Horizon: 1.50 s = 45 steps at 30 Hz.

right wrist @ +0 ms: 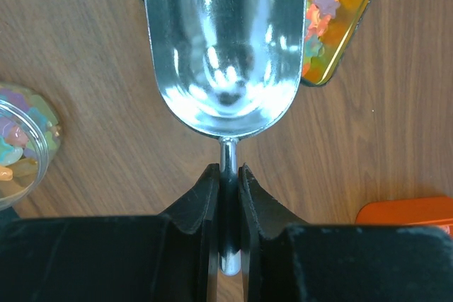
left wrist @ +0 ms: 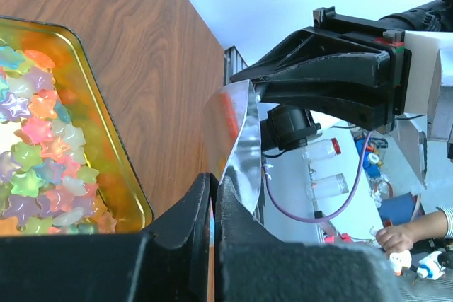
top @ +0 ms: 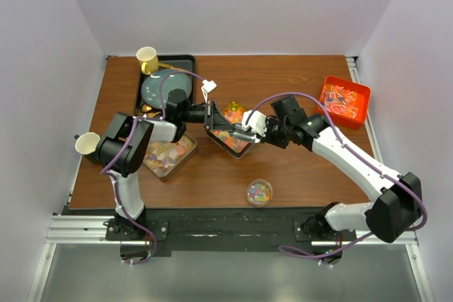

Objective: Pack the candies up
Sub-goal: Adjust the spatula, then move the storage box to the center of the board.

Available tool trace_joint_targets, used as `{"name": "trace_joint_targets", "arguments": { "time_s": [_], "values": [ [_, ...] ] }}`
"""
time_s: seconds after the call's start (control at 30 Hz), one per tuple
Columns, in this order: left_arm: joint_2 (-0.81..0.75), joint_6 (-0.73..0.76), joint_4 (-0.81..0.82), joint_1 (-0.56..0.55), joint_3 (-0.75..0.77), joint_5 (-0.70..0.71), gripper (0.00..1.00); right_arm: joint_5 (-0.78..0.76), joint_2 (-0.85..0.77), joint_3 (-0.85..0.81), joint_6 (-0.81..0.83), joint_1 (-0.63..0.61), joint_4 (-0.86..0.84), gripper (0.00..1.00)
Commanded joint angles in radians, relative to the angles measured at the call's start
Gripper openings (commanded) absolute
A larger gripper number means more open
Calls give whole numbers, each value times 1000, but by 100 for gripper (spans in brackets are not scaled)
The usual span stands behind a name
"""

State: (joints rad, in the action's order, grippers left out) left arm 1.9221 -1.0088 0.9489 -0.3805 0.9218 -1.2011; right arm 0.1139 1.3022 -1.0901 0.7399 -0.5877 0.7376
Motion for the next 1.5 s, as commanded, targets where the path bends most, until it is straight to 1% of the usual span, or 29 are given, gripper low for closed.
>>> {"name": "trace_joint_targets", "arguments": {
  "time_s": [0.0,0.03,0.07,0.1,0.13,0.17,0.2,0.23,0.27,0.37,0.5,0.53,0.6,0.67,0.77,0.83,0.93,0.97,1.07,1.23,1.4,1.47],
  "values": [
    [-20,-7,60,-5,-3,-48,0,-52,12,-43,-1,-4,-27,10],
    [-21,-4,59,-3,-6,-40,0,-72,12,-51,-26,-4,-18,31],
    [-24,4,51,3,-9,-34,0,-98,11,-69,-43,11,-8,37],
    [-29,31,19,6,-8,-26,0,-86,11,-83,-50,31,43,40],
    [-31,50,-4,9,-6,-22,0,-51,9,-97,-39,90,74,45],
    [-31,68,-51,15,-3,-18,0,-21,3,-120,-34,124,98,46],
    [-35,96,-67,18,-1,-11,0,45,0,-128,-33,158,142,47],
    [-35,104,-73,22,-3,-9,0,76,-1,-139,-8,193,163,47],
    [-35,107,-79,28,-4,-9,0,96,-3,-149,-1,256,177,48],
    [-43,148,-137,34,-3,-6,0,154,20,-186,-20,370,197,48],
    [-57,193,-168,37,-8,-6,0,112,142,-215,-103,456,123,49],
    [-60,193,-170,37,-11,-8,0,55,163,-214,-131,475,94,49],
    [-69,206,-183,37,-11,-11,0,15,228,-212,-143,492,36,49],
    [-77,225,-205,35,-11,-14,0,-48,284,-228,-143,515,10,49],
    [-94,252,-232,37,-15,-14,0,-100,377,-266,-140,552,-21,50],
    [-109,263,-243,37,-23,-12,0,-102,420,-299,-142,580,-47,50],
    [-120,291,-269,38,-32,-11,0,-109,459,-350,-139,585,-69,50],
    [-121,302,-275,38,-35,-9,0,-111,468,-364,-137,613,-69,50],
    [-118,308,-280,38,-38,-6,0,-112,494,-409,-135,620,-69,51],
    [-112,308,-280,38,-31,-6,0,-164,535,-439,-120,629,-96,51],
    [-113,302,-280,40,-31,-3,0,-200,643,-493,-143,643,-99,51],
    [-118,308,-282,40,-35,-3,0,-194,661,-511,-149,643,-103,51]
  ]
}}
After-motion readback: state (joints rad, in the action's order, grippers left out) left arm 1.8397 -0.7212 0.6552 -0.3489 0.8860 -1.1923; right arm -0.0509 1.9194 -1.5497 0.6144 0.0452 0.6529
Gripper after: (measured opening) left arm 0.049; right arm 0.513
